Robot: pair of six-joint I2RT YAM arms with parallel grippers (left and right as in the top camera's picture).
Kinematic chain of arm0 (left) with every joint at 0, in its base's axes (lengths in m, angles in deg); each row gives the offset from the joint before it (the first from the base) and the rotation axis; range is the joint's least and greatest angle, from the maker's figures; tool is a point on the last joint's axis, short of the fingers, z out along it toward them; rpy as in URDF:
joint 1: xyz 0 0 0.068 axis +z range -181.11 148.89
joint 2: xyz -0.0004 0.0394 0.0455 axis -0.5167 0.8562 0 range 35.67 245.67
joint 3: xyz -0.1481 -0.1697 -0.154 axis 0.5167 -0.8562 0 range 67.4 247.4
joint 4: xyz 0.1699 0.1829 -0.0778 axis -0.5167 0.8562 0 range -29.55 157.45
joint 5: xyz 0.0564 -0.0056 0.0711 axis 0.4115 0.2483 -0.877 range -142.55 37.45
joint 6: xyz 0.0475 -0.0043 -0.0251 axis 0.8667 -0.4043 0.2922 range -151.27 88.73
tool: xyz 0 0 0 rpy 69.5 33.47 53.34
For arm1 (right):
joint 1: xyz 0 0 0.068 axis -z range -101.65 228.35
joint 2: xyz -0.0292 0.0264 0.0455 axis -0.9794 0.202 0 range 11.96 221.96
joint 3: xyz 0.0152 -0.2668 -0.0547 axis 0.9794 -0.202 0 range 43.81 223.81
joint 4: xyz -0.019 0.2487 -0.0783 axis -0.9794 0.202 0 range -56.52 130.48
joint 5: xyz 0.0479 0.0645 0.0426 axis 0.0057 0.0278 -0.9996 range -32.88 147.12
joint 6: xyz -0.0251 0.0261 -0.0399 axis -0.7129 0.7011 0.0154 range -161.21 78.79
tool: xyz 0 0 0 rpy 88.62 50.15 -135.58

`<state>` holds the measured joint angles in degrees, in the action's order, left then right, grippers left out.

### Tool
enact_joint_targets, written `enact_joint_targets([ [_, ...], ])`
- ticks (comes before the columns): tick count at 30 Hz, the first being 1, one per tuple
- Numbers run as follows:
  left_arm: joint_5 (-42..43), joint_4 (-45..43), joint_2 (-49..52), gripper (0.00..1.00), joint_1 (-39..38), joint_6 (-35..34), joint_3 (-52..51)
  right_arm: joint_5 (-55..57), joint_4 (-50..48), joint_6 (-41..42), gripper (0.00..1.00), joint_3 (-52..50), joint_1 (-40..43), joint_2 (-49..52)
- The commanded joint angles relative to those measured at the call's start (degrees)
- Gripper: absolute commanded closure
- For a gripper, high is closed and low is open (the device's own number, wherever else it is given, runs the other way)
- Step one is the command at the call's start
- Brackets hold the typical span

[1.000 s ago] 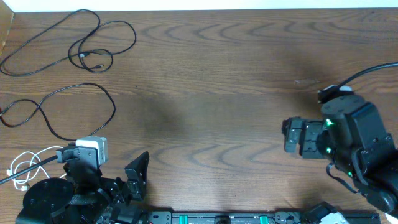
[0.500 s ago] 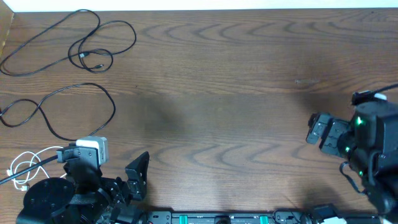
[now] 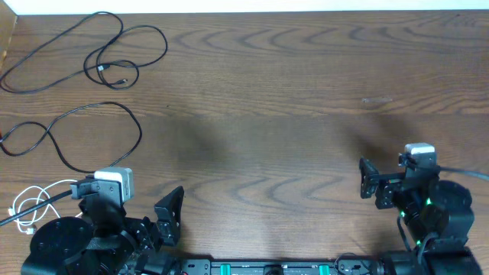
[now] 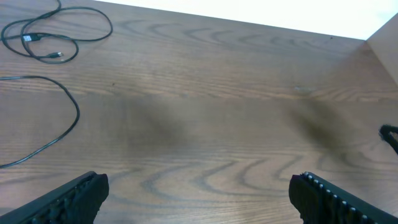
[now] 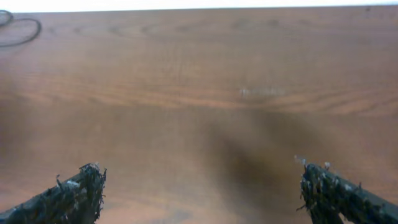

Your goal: Untangle cables

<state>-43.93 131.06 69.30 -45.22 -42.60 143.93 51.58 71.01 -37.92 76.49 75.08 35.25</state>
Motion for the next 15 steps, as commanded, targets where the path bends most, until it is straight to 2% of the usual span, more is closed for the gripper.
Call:
enact_joint_targets([
  [1, -0.8, 0.1, 0.0, 0.03, -0.2, 0.6, 0.2, -4.6, -4.5, -2.3, 0.01, -6.2, 3.0, -5.0],
  [15, -0.8, 0.1, 0.0, 0.02, -0.2, 0.6, 0.2, -4.5, -27.8, -2.9, 0.01, -26.8, 3.2, -20.4],
])
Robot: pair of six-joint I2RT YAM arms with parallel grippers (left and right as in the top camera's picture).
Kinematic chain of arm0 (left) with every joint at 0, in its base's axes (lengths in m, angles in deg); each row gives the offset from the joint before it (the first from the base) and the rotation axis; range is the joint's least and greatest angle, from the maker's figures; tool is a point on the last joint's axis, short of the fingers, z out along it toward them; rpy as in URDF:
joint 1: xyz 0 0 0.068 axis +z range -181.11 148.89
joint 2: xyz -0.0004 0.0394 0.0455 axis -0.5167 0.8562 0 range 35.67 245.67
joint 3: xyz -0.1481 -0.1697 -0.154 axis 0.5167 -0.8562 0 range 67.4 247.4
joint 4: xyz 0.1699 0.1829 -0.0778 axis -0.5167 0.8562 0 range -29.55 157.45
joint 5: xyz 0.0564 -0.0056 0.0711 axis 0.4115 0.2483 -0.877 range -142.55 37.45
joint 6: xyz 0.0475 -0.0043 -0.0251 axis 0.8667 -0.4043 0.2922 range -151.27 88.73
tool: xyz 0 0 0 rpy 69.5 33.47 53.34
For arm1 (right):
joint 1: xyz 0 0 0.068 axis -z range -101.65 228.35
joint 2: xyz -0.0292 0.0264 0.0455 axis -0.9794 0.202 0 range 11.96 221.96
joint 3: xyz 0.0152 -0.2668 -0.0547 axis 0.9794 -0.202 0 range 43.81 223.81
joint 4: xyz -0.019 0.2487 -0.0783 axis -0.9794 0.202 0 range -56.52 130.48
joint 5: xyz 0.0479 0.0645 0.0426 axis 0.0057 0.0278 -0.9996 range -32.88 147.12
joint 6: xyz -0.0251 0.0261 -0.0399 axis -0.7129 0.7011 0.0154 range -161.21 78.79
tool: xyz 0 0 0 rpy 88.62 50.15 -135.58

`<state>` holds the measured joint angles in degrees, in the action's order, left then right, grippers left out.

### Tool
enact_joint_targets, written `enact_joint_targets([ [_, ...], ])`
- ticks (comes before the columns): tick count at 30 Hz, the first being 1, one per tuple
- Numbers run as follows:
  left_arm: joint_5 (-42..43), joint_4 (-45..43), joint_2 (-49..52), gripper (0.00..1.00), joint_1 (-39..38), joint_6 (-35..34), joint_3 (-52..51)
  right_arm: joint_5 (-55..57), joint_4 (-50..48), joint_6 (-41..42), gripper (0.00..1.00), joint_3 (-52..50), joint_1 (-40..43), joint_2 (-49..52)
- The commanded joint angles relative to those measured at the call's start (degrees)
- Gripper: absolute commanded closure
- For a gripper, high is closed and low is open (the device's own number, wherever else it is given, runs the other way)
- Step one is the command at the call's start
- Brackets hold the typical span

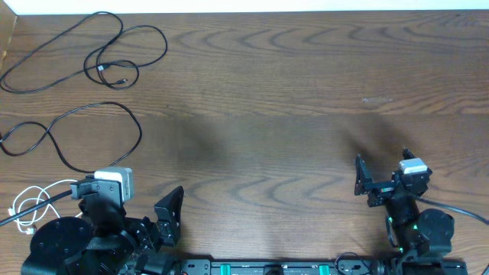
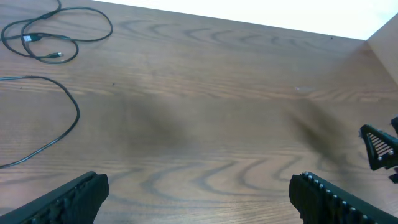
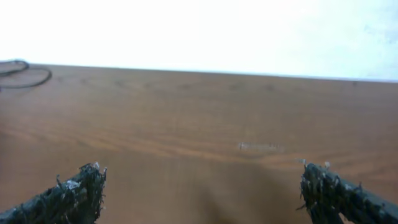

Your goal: Untangle cables

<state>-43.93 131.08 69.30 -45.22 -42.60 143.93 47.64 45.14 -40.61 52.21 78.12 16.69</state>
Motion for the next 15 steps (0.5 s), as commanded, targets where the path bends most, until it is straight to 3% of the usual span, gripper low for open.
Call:
enact_joint_targets([
  [1, -0.8, 0.1, 0.0, 0.02, -0.2, 0.6, 0.2, -0.5, -2.8, -0.2, 0.01, -3.3, 0.2, -2.3],
  [15, -0.7, 0.1, 0.0, 0.02, -0.2, 0.6, 0.2, 2.7, -8.5, -0.7, 0.01, -8.1, 1.0, -4.5],
])
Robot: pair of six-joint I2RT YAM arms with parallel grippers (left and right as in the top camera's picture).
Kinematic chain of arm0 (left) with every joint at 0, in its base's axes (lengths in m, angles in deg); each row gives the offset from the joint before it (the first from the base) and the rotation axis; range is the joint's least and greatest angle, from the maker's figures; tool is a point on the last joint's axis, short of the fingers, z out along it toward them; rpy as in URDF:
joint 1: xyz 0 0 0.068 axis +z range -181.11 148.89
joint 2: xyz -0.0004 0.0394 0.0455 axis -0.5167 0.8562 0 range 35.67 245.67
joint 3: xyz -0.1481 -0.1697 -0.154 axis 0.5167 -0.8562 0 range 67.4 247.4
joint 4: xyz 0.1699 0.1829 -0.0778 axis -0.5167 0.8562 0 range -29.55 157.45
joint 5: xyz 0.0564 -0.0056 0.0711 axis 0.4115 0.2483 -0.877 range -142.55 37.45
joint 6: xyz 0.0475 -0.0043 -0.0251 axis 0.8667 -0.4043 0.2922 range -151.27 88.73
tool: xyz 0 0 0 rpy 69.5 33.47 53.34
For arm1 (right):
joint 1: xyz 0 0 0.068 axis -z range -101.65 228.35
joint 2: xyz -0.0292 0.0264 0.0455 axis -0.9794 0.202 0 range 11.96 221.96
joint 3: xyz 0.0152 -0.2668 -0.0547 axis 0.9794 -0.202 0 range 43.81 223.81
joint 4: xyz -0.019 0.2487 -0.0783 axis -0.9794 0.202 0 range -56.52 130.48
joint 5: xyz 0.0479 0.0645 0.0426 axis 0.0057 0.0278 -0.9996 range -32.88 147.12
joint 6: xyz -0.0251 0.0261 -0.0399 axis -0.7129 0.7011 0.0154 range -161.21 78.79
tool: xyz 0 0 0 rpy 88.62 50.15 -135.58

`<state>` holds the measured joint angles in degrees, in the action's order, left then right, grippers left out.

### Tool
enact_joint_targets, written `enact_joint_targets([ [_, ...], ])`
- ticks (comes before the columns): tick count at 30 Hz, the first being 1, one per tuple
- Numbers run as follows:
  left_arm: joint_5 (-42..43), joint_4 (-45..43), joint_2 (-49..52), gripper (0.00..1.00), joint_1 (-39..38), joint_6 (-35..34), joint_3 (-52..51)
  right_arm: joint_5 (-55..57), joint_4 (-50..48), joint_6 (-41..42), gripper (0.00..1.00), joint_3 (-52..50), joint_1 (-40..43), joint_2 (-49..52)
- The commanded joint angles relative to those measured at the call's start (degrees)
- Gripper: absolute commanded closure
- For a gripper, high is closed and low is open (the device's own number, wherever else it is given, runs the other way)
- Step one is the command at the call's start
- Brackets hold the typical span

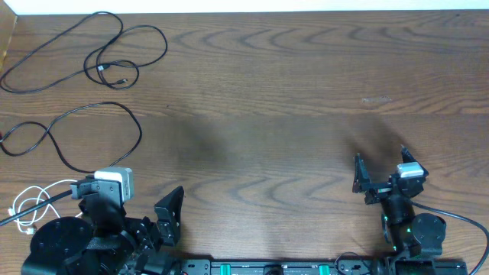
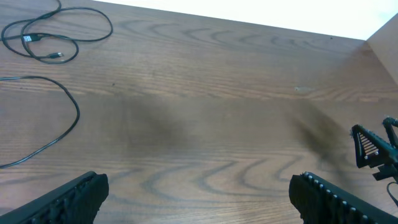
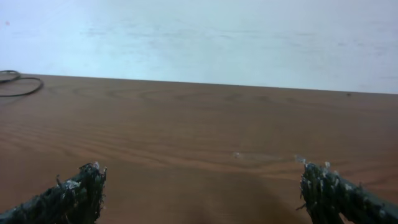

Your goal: Untangle cables

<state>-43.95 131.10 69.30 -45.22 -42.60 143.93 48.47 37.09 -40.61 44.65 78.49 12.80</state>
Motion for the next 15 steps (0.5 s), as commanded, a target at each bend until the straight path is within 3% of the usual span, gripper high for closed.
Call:
enact_joint_targets([
  [1, -0.7, 0.1, 0.0, 0.02, -0.2, 0.6, 0.2, 2.1, -0.4, -1.3, 0.01, -0.5, 0.6, -0.6],
  [15, -0.7, 0.1, 0.0, 0.02, -0.2, 0.6, 0.2, 4.2, 0.7, -1.4, 0.01, -0.5, 0.6, -0.6],
])
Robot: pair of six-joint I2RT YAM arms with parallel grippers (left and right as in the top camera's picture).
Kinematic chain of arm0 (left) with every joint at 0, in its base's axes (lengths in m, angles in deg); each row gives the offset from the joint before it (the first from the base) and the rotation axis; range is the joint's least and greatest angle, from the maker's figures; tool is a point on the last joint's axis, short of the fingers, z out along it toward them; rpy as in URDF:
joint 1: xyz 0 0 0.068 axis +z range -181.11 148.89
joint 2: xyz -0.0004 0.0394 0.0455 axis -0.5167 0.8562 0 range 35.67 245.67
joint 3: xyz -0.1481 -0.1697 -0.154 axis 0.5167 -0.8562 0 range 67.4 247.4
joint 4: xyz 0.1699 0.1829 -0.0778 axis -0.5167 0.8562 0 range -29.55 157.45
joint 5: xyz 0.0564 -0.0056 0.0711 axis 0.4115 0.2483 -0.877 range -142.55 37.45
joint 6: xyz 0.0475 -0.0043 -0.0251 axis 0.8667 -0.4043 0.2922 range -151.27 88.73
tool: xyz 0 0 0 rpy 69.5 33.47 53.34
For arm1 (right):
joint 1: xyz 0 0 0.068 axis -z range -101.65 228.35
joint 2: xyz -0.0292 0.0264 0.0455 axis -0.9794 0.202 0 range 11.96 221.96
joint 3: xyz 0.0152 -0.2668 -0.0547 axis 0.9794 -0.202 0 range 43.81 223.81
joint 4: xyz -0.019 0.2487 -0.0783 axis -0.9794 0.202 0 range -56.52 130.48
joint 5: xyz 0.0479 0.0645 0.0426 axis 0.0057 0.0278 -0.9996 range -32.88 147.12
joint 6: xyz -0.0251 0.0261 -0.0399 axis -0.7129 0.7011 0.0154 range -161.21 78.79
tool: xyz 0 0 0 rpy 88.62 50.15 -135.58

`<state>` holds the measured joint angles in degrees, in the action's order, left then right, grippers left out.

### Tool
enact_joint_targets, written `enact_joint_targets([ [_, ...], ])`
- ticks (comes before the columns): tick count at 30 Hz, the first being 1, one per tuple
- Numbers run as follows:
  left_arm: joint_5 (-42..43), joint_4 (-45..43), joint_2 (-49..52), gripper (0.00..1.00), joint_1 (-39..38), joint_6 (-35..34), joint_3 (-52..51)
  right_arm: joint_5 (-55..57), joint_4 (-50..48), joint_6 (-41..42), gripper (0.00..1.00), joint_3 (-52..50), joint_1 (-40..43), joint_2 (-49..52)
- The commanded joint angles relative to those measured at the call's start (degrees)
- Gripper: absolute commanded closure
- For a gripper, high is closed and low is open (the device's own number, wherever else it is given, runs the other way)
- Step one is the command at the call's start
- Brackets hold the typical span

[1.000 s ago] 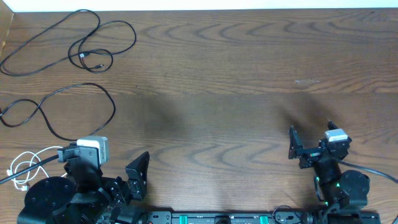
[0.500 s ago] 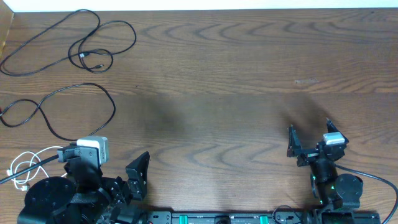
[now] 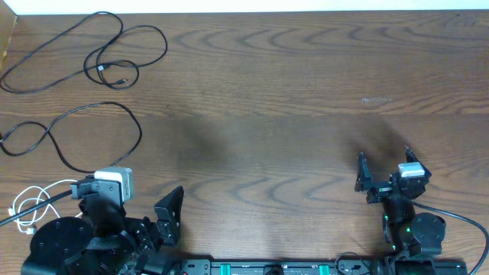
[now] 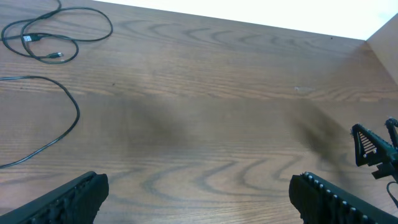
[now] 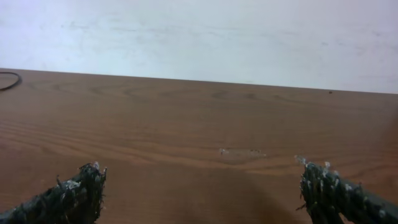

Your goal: Untangle cables

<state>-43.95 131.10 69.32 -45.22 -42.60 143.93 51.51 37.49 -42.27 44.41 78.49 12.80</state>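
Three cables lie apart on the left of the wooden table (image 3: pixel 275 92). A looped black cable (image 3: pixel 105 70) is at the far left corner and shows again as a black loop (image 4: pixel 28 38). A second black cable (image 3: pixel 140 131) curves below it, seen too as an arc (image 4: pixel 78 112). A coiled white cable (image 3: pixel 27 205) rests by my left arm. My left gripper (image 4: pixel 199 185) stands open over bare wood near the front edge. My right gripper (image 3: pixel 382 174) is open and empty at the front right, and in its own view the right gripper (image 5: pixel 200 175) faces across the table.
The white wall runs along the table's far edge (image 5: pixel 205 79). A pale scuff mark (image 3: pixel 377 100) sits on the wood at the right. The arm bases and a black rail with green lights (image 3: pixel 267 267) line the front edge.
My right gripper has shifted slightly to the right and its camera looks a little further right. The left arm and the cables are as before.
My right gripper first stood open, looking down at the wood from an arm at the right edge. Half a second later the arm was folded lower near the front, and the camera looked up to the wall. It then settled there. The left arm and cables stayed still.
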Motion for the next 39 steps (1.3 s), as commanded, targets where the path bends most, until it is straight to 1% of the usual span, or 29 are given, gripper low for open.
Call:
enact_joint_targets([
  [1, -0.7, 0.1, -0.1, 0.02, -0.2, 0.6, 0.2, 1.3, 0.4, 0.3, 0.01, -0.3, 0.6, -0.6],
  [6, -0.7, 0.1, -0.1, 0.02, -0.2, 0.6, 0.2, 2.3, 0.5, 1.4, 0.01, -0.3, 0.6, -0.6],
  [39, -0.7, 0.1, -0.1, 0.02, -0.2, 0.6, 0.2, 2.4, 0.2, 1.2, 0.01, -0.3, 0.6, -0.5],
])
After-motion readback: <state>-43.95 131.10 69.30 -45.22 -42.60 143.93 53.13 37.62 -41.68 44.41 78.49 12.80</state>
